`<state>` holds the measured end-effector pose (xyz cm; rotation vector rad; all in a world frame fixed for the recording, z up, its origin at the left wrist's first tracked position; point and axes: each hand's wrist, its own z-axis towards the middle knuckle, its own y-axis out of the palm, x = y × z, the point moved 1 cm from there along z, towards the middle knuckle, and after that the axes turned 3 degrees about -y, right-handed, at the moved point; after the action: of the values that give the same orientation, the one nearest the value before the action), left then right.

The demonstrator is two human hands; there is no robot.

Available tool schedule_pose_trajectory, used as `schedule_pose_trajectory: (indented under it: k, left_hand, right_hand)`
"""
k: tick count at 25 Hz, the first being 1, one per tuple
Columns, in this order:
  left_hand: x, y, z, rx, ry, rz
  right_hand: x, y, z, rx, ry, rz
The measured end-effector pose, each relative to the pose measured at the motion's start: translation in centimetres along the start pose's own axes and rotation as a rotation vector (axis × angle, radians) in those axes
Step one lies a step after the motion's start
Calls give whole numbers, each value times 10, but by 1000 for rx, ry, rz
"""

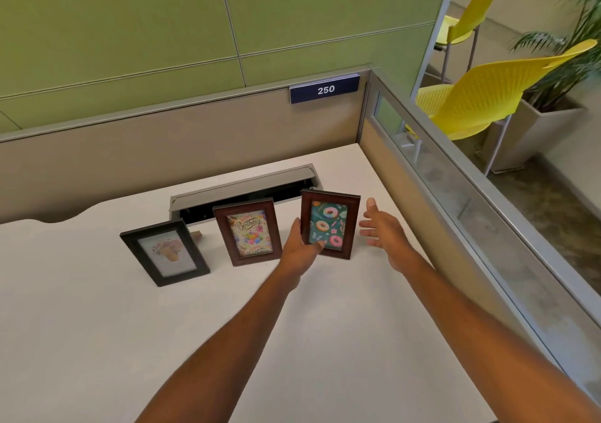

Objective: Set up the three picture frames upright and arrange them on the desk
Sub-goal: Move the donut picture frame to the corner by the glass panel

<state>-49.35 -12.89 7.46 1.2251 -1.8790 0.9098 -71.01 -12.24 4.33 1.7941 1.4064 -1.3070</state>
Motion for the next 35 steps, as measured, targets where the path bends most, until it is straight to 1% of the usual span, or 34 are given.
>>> schedule_pose_trajectory:
  k: [3,5,9,12,15,21,27,32,35]
  left_hand:
    - [-5,6,8,11,-26,8]
    - [-9,7,10,13,-43,7]
    - [-11,9,16,27,-46,-4]
    - [-14,9,24,39,-56,-1]
    - [-17,11,31,36,-54,-15]
    - [-6,24,57,-9,2,33]
    - [40,41,105,-75,71,39]
    - [97,49,162,-66,58,44]
    - [119,54,195,-62,35,66]
  right_hand:
    - [2,11,6,-170,78,31]
    - [2,19,9,-233,95,87]
    - [-1,26,16,-258,99,167]
    - [1,26,21,-268,99,176]
    - [5,27,24,-251,78,169]
    - [-8,13,40,-140,12,248]
    - [-45,-8,83,-71,-61,255]
    - [-86,-12,137,-26,-80,271]
    - [-105,-10,169,-25,-96,248]
